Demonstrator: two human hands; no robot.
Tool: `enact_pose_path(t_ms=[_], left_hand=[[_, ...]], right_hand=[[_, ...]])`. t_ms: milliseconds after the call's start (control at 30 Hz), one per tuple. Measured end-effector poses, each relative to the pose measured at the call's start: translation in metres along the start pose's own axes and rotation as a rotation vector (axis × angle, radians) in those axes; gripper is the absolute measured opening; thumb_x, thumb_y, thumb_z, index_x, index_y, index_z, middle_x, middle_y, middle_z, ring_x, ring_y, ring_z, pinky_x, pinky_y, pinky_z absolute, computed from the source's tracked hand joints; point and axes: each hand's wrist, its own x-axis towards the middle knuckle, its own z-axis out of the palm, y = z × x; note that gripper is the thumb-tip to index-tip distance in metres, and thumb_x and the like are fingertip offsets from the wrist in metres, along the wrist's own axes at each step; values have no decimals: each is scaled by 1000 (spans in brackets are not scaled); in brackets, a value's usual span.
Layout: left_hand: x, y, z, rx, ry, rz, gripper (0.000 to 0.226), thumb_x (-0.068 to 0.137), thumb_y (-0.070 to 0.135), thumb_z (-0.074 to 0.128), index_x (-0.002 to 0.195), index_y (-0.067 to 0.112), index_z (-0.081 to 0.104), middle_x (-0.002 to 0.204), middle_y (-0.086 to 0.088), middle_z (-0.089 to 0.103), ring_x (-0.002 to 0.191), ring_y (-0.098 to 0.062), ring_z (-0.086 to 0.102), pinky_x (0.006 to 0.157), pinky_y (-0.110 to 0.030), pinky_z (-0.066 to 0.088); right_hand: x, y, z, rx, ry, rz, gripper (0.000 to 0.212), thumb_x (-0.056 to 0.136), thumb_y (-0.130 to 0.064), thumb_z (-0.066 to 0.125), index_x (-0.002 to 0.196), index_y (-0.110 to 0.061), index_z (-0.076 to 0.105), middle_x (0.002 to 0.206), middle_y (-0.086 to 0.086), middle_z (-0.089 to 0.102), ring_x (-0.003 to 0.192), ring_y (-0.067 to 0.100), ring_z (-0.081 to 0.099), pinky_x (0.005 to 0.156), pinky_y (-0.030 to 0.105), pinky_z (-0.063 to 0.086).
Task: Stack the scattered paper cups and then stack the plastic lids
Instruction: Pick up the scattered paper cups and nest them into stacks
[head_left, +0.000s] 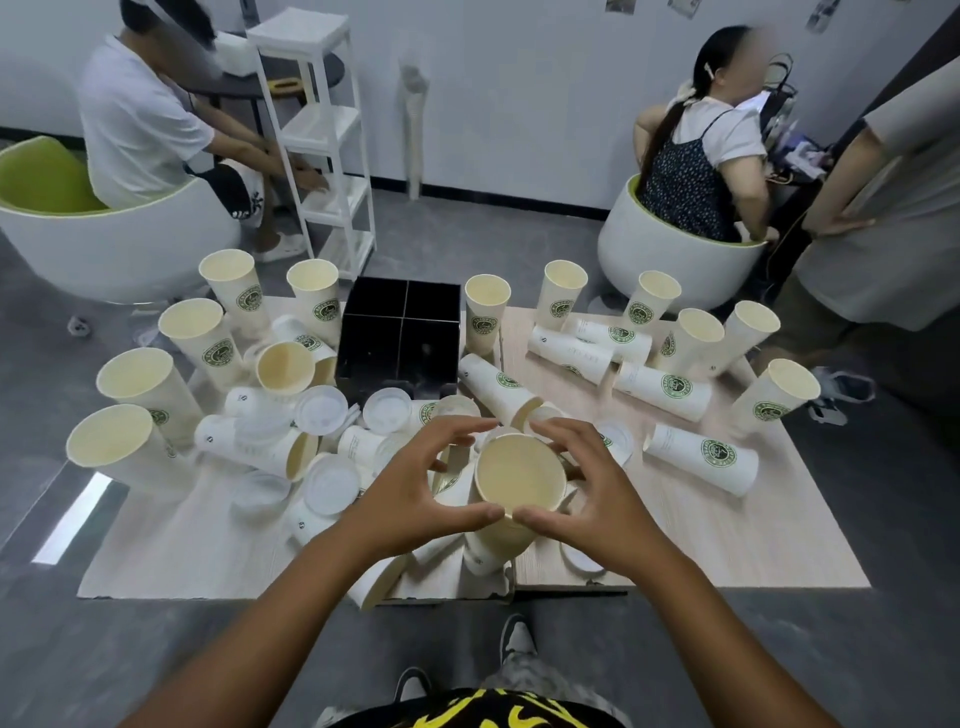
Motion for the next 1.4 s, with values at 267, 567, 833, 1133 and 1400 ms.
enact_pose_path(t_ms=[267,567,833,1133,1400], left_hand=[[2,-19,13,-17,-43,-53,70,78,42,88,139,47,53,141,24,56,129,-3,54,94,-30,53],[-1,-24,18,-94,-52,-126,72,79,42,84,141,50,50,142,24,57,129,-3,56,91,-25,55],[10,-28,10,-198,1,-165,62,81,51,71,140,43,55,138,15,64,128,-13,61,96,-41,56],[83,-31,11,-108,46,-222,50,85,54,63,134,43,61,131,19,67,120,-9,65,97,-43,58],[172,-19,67,16,-230,-183,52,82,50,72,132,42,62,135,20,65,122,-10,64,93,-36,57]], right_hand=[[-1,17,9,67,21,30,80,69,-56,85,141,-49,52,140,-28,44,134,4,48,95,25,49],[-1,27,19,172,-1,56,80,73,-51,84,144,-47,49,140,-21,52,130,9,52,90,16,49],[2,57,10,388,69,183,85,79,-87,53,147,-36,48,133,-14,61,122,16,60,94,26,53],[-6,152,-53,427,397,407,44,85,-43,70,127,-31,66,117,-8,72,107,12,67,88,43,59],[-28,258,-133,263,557,587,59,82,0,83,132,-24,62,137,3,58,96,2,63,81,9,51]])
